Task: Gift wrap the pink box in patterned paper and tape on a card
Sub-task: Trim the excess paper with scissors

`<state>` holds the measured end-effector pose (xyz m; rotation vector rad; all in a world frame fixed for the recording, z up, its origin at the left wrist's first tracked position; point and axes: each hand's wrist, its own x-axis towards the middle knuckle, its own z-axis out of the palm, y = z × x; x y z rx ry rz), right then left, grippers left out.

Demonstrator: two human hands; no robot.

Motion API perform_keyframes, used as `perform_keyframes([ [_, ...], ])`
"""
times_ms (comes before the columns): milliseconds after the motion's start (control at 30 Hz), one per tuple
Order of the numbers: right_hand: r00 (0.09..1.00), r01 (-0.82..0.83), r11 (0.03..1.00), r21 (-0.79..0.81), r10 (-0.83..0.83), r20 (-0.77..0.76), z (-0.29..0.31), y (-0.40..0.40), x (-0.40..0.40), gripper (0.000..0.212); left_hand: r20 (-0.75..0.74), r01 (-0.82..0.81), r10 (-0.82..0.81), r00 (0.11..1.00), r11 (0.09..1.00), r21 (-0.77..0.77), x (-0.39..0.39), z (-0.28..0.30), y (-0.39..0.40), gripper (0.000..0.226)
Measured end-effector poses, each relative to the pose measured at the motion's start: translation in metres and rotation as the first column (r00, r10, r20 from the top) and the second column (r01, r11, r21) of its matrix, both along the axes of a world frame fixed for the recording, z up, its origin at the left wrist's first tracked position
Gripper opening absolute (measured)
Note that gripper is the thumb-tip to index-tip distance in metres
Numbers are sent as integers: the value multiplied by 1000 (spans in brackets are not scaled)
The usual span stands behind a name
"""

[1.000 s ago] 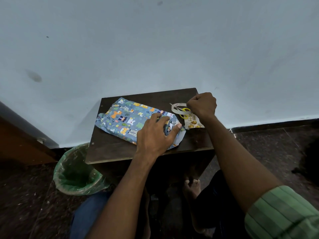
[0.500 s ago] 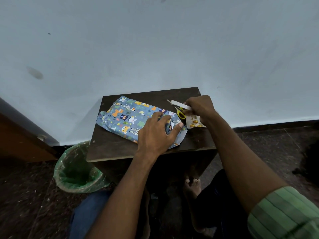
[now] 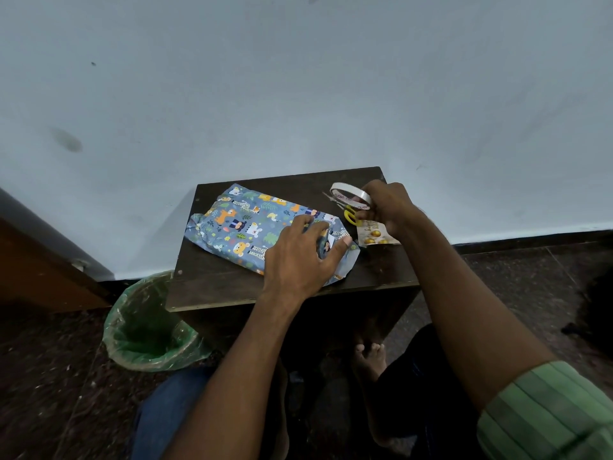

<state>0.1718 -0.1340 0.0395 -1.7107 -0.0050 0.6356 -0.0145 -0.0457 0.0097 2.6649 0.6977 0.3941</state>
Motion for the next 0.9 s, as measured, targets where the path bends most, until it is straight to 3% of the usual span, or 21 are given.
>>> perform_keyframes([
  [300, 984, -169, 985, 37, 171, -45, 13, -5, -4, 31, 22, -8, 9, 1000, 997, -74, 0, 3, -1, 79],
  [367, 977, -208, 977, 56, 211, -45, 10, -5, -5, 36, 125, -8, 30, 992, 984, -176, 3, 4, -1, 68],
  [467, 951, -295, 946, 136, 304, -58, 8, -6, -7, 43, 241, -48, 120, 963, 957, -286, 14, -4, 1, 33],
  [633, 871, -440, 848, 297, 483, -88, 19, -17, -18, 44, 298, -34, 157, 941, 924, -381, 29, -6, -1, 51],
  [767, 843, -482, 810, 333, 532, -75, 19, -21, -20, 41, 338, 16, 120, 934, 928, -372, 36, -6, -7, 37],
  [900, 884, -394, 829, 397, 460, -85, 18, -21, -17, 27, 409, -11, 183, 894, 921, -389, 33, -5, -5, 27],
])
